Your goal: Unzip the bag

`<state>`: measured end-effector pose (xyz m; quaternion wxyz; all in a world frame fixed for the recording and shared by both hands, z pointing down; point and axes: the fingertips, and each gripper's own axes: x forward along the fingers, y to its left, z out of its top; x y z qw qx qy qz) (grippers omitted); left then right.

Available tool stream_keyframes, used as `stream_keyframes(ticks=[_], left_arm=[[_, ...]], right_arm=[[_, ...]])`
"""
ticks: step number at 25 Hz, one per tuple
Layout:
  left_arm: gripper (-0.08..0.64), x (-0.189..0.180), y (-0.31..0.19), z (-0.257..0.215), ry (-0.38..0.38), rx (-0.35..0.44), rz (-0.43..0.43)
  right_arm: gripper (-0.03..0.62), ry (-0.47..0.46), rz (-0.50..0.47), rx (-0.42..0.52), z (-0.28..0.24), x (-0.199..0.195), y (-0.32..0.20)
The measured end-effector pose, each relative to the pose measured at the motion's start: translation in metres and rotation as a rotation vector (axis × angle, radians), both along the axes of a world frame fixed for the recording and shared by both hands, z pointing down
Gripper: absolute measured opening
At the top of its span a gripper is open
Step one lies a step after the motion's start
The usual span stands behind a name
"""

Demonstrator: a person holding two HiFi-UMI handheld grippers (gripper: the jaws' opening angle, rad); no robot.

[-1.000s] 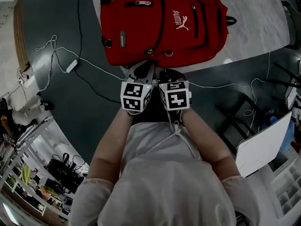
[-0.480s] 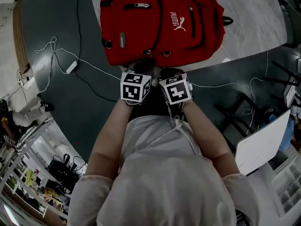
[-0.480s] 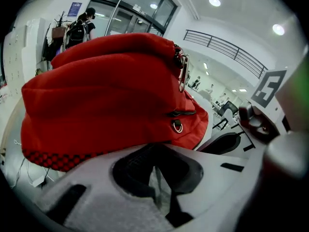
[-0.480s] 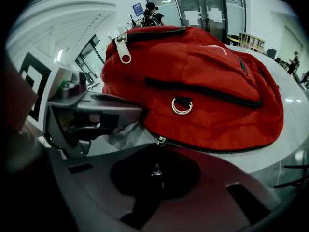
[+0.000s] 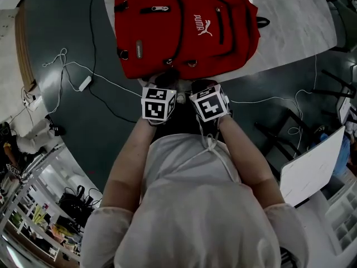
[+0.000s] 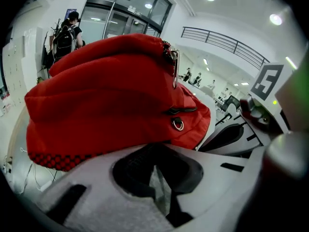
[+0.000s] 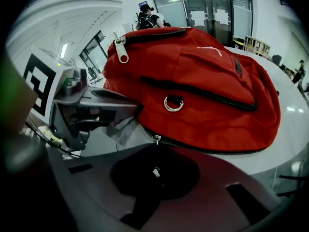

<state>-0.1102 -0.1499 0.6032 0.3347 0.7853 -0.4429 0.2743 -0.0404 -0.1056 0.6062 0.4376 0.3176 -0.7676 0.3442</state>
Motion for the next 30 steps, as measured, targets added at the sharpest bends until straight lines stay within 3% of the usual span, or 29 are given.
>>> stream_keyframes(ticks=[3, 24, 30], left_arm=[[0.031, 0.000, 0.000, 0.001, -0.028, 0.009, 0.002], [0.031, -0.002, -0.002, 0.003, -0.122, 0.030, -0.051], [0.031, -0.003, -0.001, 0.004, -0.137, 0.027, -0.077]], right_arm=[[0.028, 0.028, -0.041, 0.023, -0.001, 0.009, -0.002], [0.028, 0.061, -0.045, 0.004, 0.002, 0.090, -0.016], [0.028, 0.100, -0.118, 0.039, 0.002, 0.106, -0.022]])
